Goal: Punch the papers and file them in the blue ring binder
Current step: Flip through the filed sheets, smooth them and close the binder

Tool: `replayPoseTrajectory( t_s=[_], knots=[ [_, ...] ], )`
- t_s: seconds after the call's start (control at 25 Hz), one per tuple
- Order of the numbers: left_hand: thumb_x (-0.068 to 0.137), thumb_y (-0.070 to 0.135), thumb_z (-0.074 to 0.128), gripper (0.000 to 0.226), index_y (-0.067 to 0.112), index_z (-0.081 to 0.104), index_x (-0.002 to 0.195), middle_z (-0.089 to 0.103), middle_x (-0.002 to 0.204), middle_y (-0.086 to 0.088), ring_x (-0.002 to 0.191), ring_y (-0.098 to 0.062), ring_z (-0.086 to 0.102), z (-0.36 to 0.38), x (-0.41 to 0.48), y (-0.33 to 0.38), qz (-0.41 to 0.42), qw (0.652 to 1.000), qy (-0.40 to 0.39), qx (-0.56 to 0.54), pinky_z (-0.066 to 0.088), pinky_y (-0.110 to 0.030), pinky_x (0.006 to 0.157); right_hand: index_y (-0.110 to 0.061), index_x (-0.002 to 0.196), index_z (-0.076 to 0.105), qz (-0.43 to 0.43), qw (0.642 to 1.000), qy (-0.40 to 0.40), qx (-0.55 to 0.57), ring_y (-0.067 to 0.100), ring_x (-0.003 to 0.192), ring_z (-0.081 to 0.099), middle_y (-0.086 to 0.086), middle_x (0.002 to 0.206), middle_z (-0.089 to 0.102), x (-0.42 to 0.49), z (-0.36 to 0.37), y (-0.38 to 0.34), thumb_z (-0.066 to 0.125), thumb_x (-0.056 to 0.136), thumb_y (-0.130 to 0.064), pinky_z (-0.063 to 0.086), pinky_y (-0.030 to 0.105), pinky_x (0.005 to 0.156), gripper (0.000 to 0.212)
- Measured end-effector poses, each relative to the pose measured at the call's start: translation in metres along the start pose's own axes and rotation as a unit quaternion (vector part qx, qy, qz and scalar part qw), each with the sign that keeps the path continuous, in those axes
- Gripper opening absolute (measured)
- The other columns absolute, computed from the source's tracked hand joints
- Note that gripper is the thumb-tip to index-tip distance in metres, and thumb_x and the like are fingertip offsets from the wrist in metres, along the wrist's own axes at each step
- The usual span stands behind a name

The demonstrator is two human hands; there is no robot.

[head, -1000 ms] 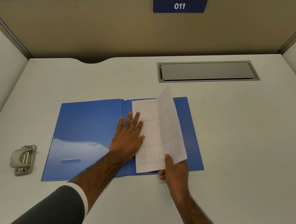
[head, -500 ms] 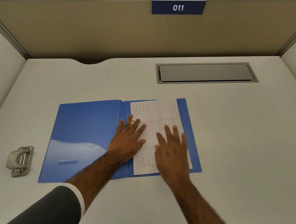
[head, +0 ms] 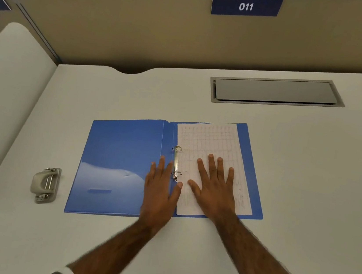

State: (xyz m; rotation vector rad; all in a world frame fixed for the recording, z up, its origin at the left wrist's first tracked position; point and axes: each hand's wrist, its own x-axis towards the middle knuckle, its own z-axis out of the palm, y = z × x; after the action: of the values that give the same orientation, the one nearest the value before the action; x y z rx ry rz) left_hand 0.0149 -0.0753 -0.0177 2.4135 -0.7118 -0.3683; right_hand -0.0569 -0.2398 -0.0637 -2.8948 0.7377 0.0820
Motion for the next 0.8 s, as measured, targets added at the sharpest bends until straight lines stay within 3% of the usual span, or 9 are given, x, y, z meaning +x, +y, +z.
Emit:
replayPoseTrajectory(
  t_s=[0.12,0.16,0.28,0.36,0.52,0.6,0.68,0.8],
  knots=[
    [0.098,0.033,0.054,0.053,0.028,0.036,0.148,0.028,0.157,0.008,0.142,-0.009,0.026,-0.028,-0.063,-0.013,-0.157,0.958,0.132,-0.203,0.023,-0.037,0.118,-0.028,0.159,0.008,-0.004,1.000,-0.002,-0.001,0.035,0.154,0.001,0.006,0.168,-0.001,0.002,0.001,-0.001,0.017,0.092,-0.074,0.005,0.061,0.120,0.082],
    [0.098,0.025,0.056,0.046,0.027,0.042,0.142,0.037,0.149,0.006,0.135,-0.011,0.035,-0.040,-0.074,-0.022,-0.239,0.917,0.184,-0.260,0.030,-0.039,0.115,-0.028,0.159,0.007,-0.003,1.000,0.001,-0.002,0.035,0.154,0.001,0.006,0.168,-0.001,0.003,0.001,-0.001,0.017,0.092,-0.074,0.005,0.062,0.120,0.082],
    [0.100,0.024,0.051,0.039,0.021,0.045,0.138,0.044,0.142,-0.003,0.130,-0.022,0.043,-0.068,-0.079,-0.050,-0.428,0.737,0.255,-0.456,0.037,-0.042,0.108,-0.028,0.159,0.005,0.002,1.000,0.002,-0.007,0.034,0.154,-0.001,0.006,0.168,-0.002,0.004,0.001,0.002,0.015,0.092,-0.073,0.006,0.061,0.120,0.082],
    [0.100,0.028,0.048,0.045,0.016,0.041,0.143,0.039,0.150,-0.009,0.135,-0.029,0.041,-0.081,-0.074,-0.059,-0.468,0.647,0.263,-0.541,0.039,-0.042,0.105,-0.028,0.159,0.004,0.001,1.000,0.000,-0.005,0.033,0.154,-0.001,0.006,0.168,-0.003,0.002,0.001,0.002,0.016,0.092,-0.073,0.006,0.061,0.120,0.081],
    [0.100,0.040,0.042,0.065,0.015,0.017,0.155,0.036,0.152,-0.013,0.137,-0.032,0.042,-0.102,-0.069,-0.062,-0.456,0.525,0.276,-0.663,0.034,-0.045,0.112,-0.028,0.158,0.004,0.004,1.000,-0.004,0.002,0.033,0.154,0.000,0.006,0.168,-0.002,0.001,0.001,-0.001,0.016,0.092,-0.072,0.007,0.062,0.120,0.080],
    [0.100,0.048,0.036,0.068,0.016,0.014,0.155,0.036,0.151,-0.015,0.135,-0.035,0.043,-0.109,-0.070,-0.067,-0.444,0.468,0.274,-0.713,0.034,-0.047,0.112,-0.028,0.158,0.004,0.012,1.000,-0.004,0.009,0.034,0.154,0.000,0.006,0.168,-0.001,0.001,-0.001,-0.002,0.015,0.092,-0.072,0.006,0.062,0.120,0.080],
    [0.098,0.057,0.028,0.070,0.012,0.029,0.151,0.042,0.148,-0.014,0.129,-0.034,0.047,-0.110,-0.073,-0.074,-0.430,0.468,0.256,-0.729,0.036,-0.045,0.107,-0.028,0.158,0.005,0.013,1.000,-0.010,0.015,0.034,0.154,0.001,0.006,0.168,0.000,0.003,-0.002,-0.003,0.012,0.091,-0.072,0.005,0.062,0.120,0.081],
    [0.095,0.065,0.024,0.072,0.012,0.055,0.131,0.058,0.132,-0.012,0.108,-0.029,0.060,-0.111,-0.074,-0.078,-0.361,0.526,0.237,-0.733,0.045,-0.043,0.097,-0.029,0.158,0.006,0.001,0.999,-0.022,0.029,0.034,0.154,0.002,0.006,0.168,0.001,0.005,-0.003,-0.003,0.009,0.091,-0.073,0.005,0.062,0.120,0.080]
  ],
)
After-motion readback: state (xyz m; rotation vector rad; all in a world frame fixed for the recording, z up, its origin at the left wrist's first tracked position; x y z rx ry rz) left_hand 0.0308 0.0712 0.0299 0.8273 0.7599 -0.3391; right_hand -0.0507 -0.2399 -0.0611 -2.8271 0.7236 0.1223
